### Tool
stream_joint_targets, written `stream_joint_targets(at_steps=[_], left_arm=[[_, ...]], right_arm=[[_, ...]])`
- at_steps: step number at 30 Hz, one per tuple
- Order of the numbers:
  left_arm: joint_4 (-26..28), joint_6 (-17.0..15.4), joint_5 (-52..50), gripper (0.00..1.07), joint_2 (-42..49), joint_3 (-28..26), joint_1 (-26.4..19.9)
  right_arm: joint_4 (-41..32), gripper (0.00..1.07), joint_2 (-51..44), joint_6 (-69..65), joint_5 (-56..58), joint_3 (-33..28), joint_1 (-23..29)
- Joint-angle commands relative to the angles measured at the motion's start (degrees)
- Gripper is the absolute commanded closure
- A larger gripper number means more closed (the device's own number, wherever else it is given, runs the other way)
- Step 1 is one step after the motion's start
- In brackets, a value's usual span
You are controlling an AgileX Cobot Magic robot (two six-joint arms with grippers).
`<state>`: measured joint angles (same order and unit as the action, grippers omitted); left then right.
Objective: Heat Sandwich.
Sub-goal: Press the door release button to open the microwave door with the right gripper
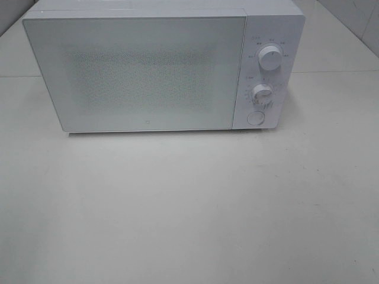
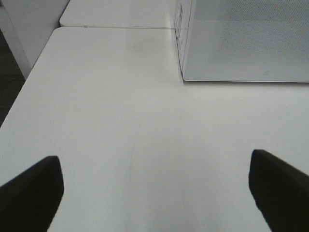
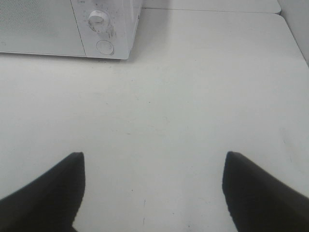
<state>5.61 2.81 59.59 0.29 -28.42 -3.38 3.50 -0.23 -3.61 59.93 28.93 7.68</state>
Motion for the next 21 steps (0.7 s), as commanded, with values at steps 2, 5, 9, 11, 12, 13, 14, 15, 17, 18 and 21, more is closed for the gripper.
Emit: stream_joint_targets(at_steps=[2,5,9,11,12,13,14,15,17,18,21], left_arm=[[0.0,-0.4,-0.2,0.09,1.5,0.1,0.5],[0.0,-0.4,-0.2,0.09,1.5,0.1,0.5],[0.0,-0.4,-0.2,0.09,1.5,0.1,0.5],[0.0,-0.4,-0.2,0.09,1.5,0.1,0.5],[0.0,-0.4,-0.2,0.09,1.5,0.1,0.5],[0.0,-0.4,-0.2,0.09,1.5,0.1,0.5],[0.0,-0.4,-0.2,0.09,1.5,0.1,0.5],[0.0,-0.4,-0.2,0.09,1.5,0.1,0.5],[0.0,-0.4,-0.2,0.09,1.5,0.1,0.5],[0.0,-0.4,-0.2,0.09,1.5,0.1,0.5],[0.0,-0.4,-0.2,0.09,1.5,0.1,0.5]], right_arm=[[-0.1,0.31,-1.5,0.7,-0.3,0.0,-0.3],[-0.1,0.31,-1.5,0.7,-0.4,0.1,-0.3],[0.0,0.31,-0.3,0.6,-1.3,1.0,-0.3],[-0.1,0.31,2.3,0.4,-3.1,2.3,-0.3],[-0.1,0.31,2.3,0.4,-3.1,2.3,-0.3],[-0.1,0.31,3.4,0.2,-3.9,2.8,-0.3],[-0.1,0.31,4.4,0.2,-4.6,3.0,-0.3],[-0.2,0.31,5.6,0.2,-5.4,3.3,-0.3],[-0.3,0.31,8.0,-0.1,-7.3,3.4,-0.3],[-0.5,0.31,9.1,0.0,-8.2,3.4,-0.3],[-1.1,0.31,13.3,0.0,-12.4,3.4,-0.3]])
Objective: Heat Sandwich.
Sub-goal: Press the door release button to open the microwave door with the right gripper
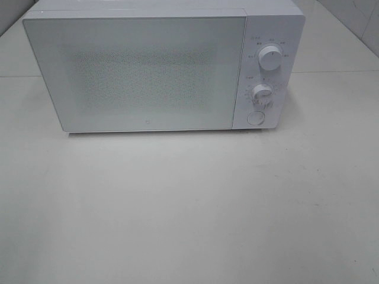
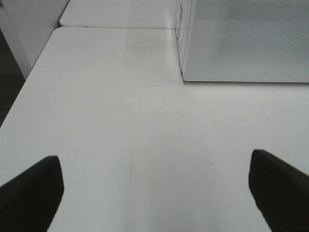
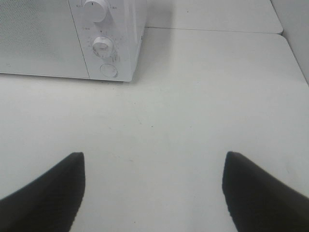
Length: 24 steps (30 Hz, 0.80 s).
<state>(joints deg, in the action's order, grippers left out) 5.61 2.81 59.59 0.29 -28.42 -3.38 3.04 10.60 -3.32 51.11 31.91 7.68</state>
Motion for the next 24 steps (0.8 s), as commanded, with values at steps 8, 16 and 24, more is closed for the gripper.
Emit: stream_joint_targets(at_steps=[8,16,24], left_arm=[[0.0,-0.4,-0.2,0.09,1.5,0.1,0.5],[0.0,-0.4,-0.2,0.09,1.5,0.1,0.5],[0.0,-0.4,-0.2,0.09,1.5,0.1,0.5]], right_arm=[[-0.8,0.31,9.7,-0.3,-11.8,0.4,-0.3],[-0.8,0.31,18.0,-0.3,-20.5,0.4,-0.3],[-0.8,0.31,26.7,-0.3,-30.5,0.4,-0.3]])
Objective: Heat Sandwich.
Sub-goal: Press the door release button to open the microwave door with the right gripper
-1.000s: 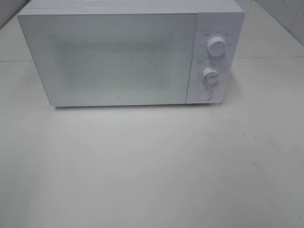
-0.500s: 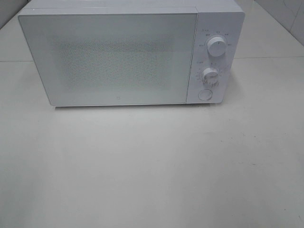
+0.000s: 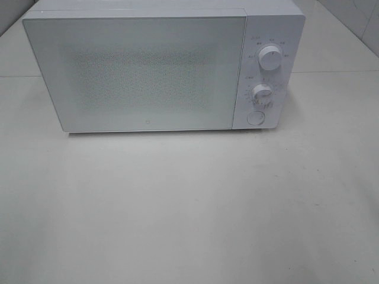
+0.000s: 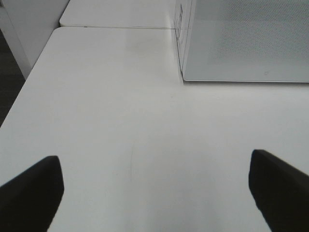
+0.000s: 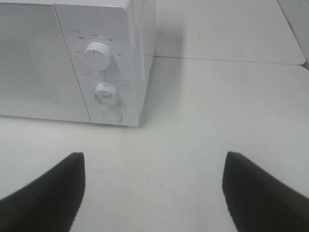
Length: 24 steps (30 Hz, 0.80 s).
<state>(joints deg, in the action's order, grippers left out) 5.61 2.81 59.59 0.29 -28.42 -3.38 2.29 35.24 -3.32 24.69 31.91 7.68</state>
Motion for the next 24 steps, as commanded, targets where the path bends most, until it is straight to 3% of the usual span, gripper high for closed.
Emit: stream_joint_targets(at_steps=[1,24], left_arm=[[0.0,-0.4,-0.2,0.09,1.5,0.1,0.5],[0.0,-0.4,-0.2,0.09,1.5,0.1,0.5]], right_arm=[[-0.1,0.31,2.9,-0.3,-5.2,0.4,-0.3],[0.0,0.31,26.6,0.2,-39.8,-0.1,-0.2]])
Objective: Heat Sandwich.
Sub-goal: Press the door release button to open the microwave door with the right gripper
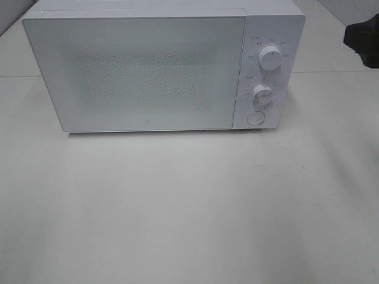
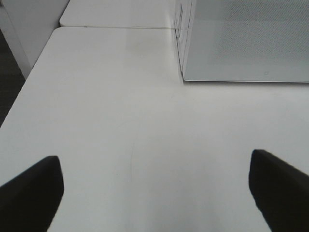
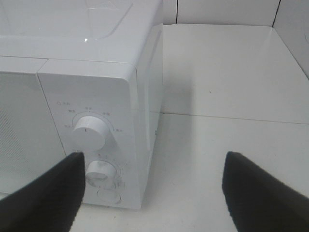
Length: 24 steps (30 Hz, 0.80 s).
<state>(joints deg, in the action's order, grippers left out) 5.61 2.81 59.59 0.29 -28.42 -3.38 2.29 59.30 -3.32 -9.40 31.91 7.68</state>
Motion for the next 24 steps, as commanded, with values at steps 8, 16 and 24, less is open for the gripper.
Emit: stream_joint_targets(at_steps=[8,16,24], left_arm=[[0.0,-0.4,-0.2,0.09,1.5,0.1,0.5],[0.0,-0.4,-0.2,0.09,1.5,0.1,0.5],[0.0,-0.4,-0.2,0.09,1.5,0.1,0.5]], right_arm=[[-4.9,0.31,10.5,3.3,-23.4,-4.9,-0.2],[-18.2,0.31,16.7,17.1,-35.4,-9.3,7.8],[-26.7,0.31,22.2,19.7,-43.4,-10.7,15.6]])
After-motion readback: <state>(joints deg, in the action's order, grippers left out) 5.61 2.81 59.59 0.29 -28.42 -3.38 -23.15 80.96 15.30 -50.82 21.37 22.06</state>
